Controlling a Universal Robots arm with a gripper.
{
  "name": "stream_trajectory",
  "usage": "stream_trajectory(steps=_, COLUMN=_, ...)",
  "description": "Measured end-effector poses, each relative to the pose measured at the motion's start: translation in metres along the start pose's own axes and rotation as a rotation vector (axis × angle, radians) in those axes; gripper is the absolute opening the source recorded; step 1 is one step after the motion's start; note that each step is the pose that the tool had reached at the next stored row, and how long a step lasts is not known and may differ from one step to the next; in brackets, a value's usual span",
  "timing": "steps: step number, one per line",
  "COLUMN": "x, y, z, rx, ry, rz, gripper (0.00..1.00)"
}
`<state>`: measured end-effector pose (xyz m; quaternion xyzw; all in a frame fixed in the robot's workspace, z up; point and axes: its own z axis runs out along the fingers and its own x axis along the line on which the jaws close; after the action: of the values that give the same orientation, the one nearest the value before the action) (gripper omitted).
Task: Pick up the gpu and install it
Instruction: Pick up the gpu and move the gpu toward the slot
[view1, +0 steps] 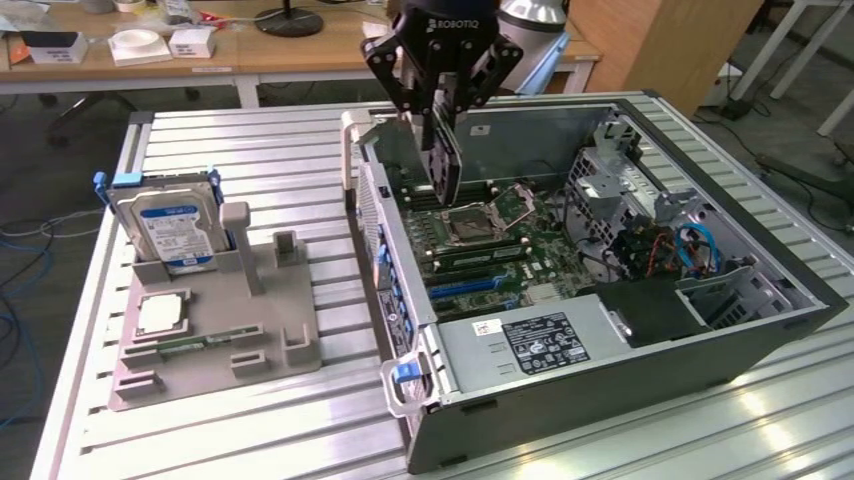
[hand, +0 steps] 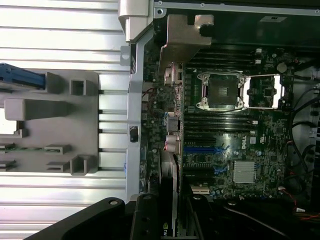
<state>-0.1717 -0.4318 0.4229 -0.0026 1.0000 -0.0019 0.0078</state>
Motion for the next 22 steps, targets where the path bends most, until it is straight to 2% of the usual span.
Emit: stream_trajectory(steps=22, x=-0.024, y=-0.0001, z=0.0004, rx=0.0000, ry=0.0000, rz=0.000, gripper=0.27)
